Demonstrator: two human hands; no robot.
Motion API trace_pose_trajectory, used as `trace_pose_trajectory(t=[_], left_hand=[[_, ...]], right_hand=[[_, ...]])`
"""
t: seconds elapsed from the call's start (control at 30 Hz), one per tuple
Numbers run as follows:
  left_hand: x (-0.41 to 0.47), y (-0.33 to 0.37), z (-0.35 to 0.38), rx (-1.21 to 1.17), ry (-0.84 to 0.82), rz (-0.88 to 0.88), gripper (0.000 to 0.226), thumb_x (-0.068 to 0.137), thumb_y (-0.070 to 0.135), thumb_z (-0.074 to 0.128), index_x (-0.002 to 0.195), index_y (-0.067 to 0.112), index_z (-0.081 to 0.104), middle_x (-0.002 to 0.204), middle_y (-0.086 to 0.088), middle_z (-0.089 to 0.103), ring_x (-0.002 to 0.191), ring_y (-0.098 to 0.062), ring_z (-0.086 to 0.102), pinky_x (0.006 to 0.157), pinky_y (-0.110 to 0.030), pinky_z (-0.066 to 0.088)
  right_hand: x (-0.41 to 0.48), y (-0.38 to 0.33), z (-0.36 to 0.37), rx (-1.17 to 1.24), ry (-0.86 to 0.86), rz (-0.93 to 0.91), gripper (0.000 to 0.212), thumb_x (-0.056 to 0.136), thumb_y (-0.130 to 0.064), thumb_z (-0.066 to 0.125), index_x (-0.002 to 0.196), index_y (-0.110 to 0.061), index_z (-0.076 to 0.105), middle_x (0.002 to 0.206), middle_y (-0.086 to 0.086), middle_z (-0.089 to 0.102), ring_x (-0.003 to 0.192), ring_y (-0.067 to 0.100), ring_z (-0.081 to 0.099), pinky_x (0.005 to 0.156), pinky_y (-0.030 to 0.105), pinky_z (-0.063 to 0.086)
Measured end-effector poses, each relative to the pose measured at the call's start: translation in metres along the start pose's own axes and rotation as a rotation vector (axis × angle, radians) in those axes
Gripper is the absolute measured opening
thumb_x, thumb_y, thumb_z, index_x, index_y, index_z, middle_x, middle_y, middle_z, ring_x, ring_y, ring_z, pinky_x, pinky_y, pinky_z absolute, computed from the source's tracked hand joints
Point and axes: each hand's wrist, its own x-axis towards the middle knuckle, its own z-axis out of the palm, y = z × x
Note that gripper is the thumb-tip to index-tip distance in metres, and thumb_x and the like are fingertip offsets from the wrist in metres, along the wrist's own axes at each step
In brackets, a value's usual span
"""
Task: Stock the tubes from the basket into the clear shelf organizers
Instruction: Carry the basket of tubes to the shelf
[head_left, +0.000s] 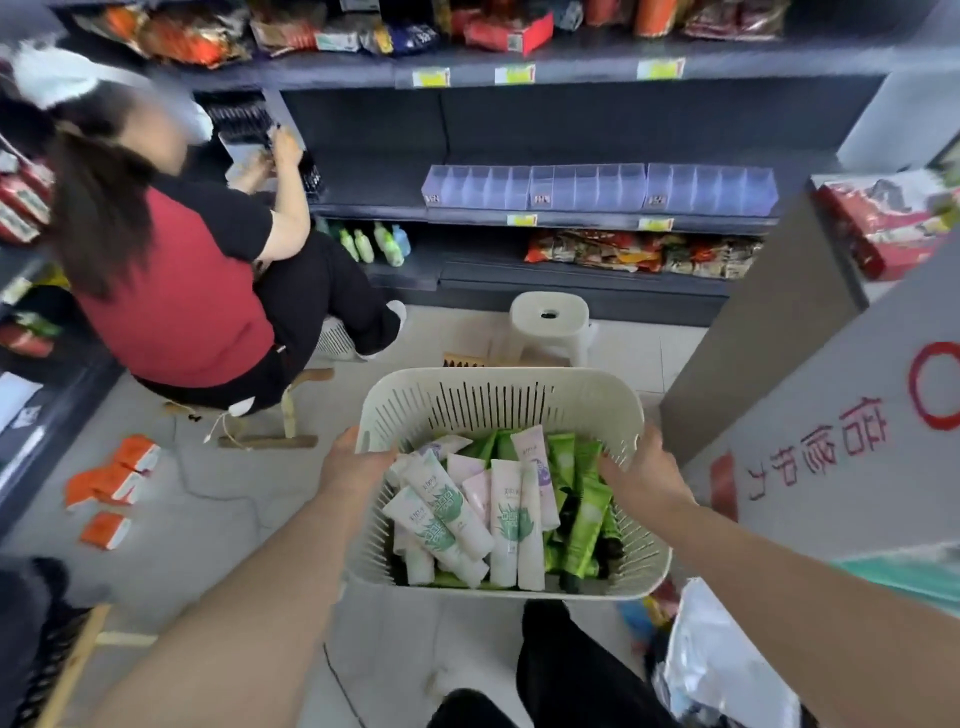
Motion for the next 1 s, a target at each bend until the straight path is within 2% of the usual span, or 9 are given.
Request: trace_pose_trajectory(t=[0.1,0.23,0.4,0.47,0.53,0.63,0.73,0.83,1.0], left_hand=[[0.037,0.039,0.009,-0.042,0.004,0.027,0.045,0.086,0.01,0.066,0.126,0.024,0.051,0.092,0.001,0.061,0.065,-0.011,0.048,0.054,-0.023,0.039],[0.086,0.089,0.017,-0.03,-0.014,0.067,0.045,0.088,0.006,0.062,0.128,0.024,0.051,0.105,-0.007,0.064,0.096,-0.024,0.062,0.084,-0.04,0.051],[0.161,0.141,0.023,-0.015,-0.089,0.1,0.041,0.087,0.004,0.061,0.114,0.033,0.05,0.092,0.007,0.061,0.07,-0.008,0.051,0.058,-0.021,0.04],[0.19,0.163,0.025,0.022,-0.148,0.098,0.037,0.088,0.005,0.06,0.117,0.026,0.052,0.098,0.004,0.063,0.077,-0.011,0.055,0.068,-0.026,0.047],[0.215,0.186,0.027,0.05,-0.193,0.086,0.048,0.087,0.006,0.061,0.131,0.022,0.049,0.114,-0.003,0.063,0.094,-0.021,0.058,0.088,-0.04,0.048],[0.248,0.216,0.03,0.048,-0.217,0.074,0.061,0.085,0.005,0.064,0.139,0.026,0.043,0.123,-0.004,0.059,0.106,-0.026,0.056,0.089,-0.039,0.046],[0.275,0.241,0.037,0.071,-0.224,0.089,0.062,0.083,0.004,0.065,0.137,0.027,0.045,0.115,-0.003,0.061,0.103,-0.026,0.058,0.092,-0.041,0.049],[0.3,0.265,0.051,0.088,-0.234,0.119,0.05,0.082,0.002,0.063,0.124,0.027,0.053,0.103,-0.002,0.063,0.093,-0.024,0.06,0.079,-0.036,0.053],[0.336,0.301,0.087,0.118,-0.244,0.12,0.039,0.082,0.002,0.064,0.104,0.032,0.052,0.091,0.006,0.062,0.076,-0.015,0.056,0.058,-0.026,0.042]], right_hand=[[0.041,-0.035,-0.013,0.06,0.018,-0.022,0.051,0.087,-0.031,0.058,0.125,-0.017,0.027,0.102,0.012,0.053,0.088,0.034,0.06,0.076,0.051,0.053],[0.093,-0.082,-0.028,0.08,0.088,-0.034,0.045,0.088,-0.025,0.06,0.121,-0.016,0.031,0.082,0.001,0.048,0.068,0.021,0.055,0.056,0.033,0.044],[0.152,-0.134,-0.037,0.06,0.107,0.017,0.046,0.087,-0.021,0.055,0.124,-0.02,0.027,0.1,0.012,0.054,0.078,0.033,0.06,0.065,0.042,0.053],[0.172,-0.152,-0.035,0.07,0.116,0.051,0.047,0.088,-0.019,0.053,0.126,-0.021,0.026,0.101,0.013,0.054,0.078,0.032,0.06,0.062,0.042,0.054],[0.191,-0.168,-0.035,0.081,0.139,0.08,0.045,0.088,-0.018,0.052,0.126,-0.019,0.027,0.102,0.013,0.054,0.076,0.03,0.059,0.058,0.037,0.049],[0.217,-0.19,-0.036,0.128,0.164,0.105,0.049,0.088,-0.018,0.051,0.13,-0.021,0.027,0.101,0.011,0.055,0.073,0.028,0.059,0.055,0.033,0.047],[0.237,-0.205,-0.037,0.161,0.182,0.122,0.054,0.089,-0.019,0.052,0.135,-0.022,0.025,0.097,0.009,0.056,0.069,0.023,0.058,0.049,0.028,0.041],[0.263,-0.215,-0.041,0.179,0.201,0.138,0.053,0.089,-0.019,0.053,0.134,-0.02,0.026,0.098,0.009,0.055,0.068,0.021,0.057,0.046,0.026,0.037],[0.324,-0.22,-0.053,0.22,0.17,0.142,0.054,0.09,-0.018,0.052,0.136,-0.021,0.025,0.101,0.009,0.054,0.072,0.022,0.058,0.047,0.026,0.04]])
